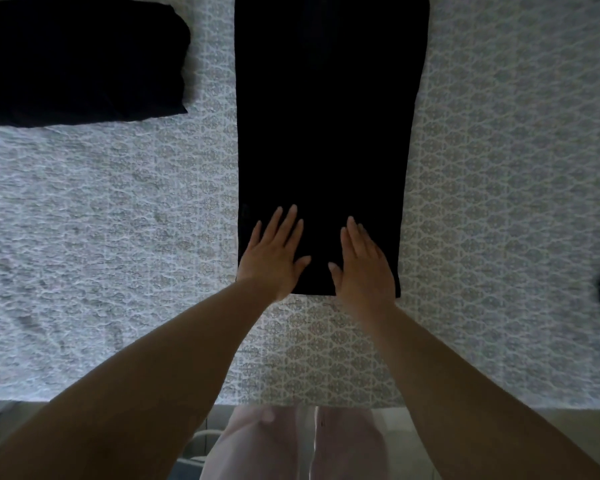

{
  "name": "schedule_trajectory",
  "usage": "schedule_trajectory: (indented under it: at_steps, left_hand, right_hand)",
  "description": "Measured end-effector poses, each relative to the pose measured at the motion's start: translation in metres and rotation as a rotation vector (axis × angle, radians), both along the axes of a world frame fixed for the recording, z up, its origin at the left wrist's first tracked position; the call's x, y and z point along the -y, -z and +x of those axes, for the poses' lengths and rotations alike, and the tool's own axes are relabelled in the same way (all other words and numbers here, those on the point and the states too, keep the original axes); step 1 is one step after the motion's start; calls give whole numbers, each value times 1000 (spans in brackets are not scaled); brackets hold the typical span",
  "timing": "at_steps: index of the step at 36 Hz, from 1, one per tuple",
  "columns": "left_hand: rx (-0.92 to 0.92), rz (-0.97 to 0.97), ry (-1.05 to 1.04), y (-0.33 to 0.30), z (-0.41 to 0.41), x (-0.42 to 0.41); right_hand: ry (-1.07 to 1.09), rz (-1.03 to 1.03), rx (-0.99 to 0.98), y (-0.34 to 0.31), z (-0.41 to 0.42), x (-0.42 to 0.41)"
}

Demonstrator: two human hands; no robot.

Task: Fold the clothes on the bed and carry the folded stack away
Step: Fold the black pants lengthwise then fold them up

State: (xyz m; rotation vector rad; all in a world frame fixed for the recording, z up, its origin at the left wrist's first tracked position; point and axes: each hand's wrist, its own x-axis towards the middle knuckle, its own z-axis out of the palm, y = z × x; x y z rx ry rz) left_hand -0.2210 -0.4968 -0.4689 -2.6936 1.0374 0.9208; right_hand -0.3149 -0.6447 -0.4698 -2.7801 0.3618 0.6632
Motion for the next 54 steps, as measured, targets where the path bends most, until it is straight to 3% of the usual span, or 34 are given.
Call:
schedule_trajectory:
  at_steps: [9,29,36,41,45,49,52,54]
  left_hand:
    - [-16,116,134,5,-12,-60]
    - [34,74,-21,-65,6,-37]
    - [-92,119,-31,-91,-3,-37]
    - [-290,232,23,-99,-29,-42]
    - [-648,408,48,-98,-44,-53]
    - [-973,505,-254,-96,-50,-67]
    - [-943,432,-333,-92,-35,-72]
    - [-795,275,-397,-86,-20,-75]
  right_hand:
    - [-337,6,-153,-6,-30,45]
    - [-139,-95,-146,-63,-13,49]
    - [-154,-16,-262,-88,-23,51]
    - [-129,145,-500,-98,-44,49]
    - [-1,356,-815,-97,-62,37]
    - [164,522,-991,-98,-74,33]
    - [369,645,-967,-96,-76,41]
    - [582,737,-773,-95,-76,52]
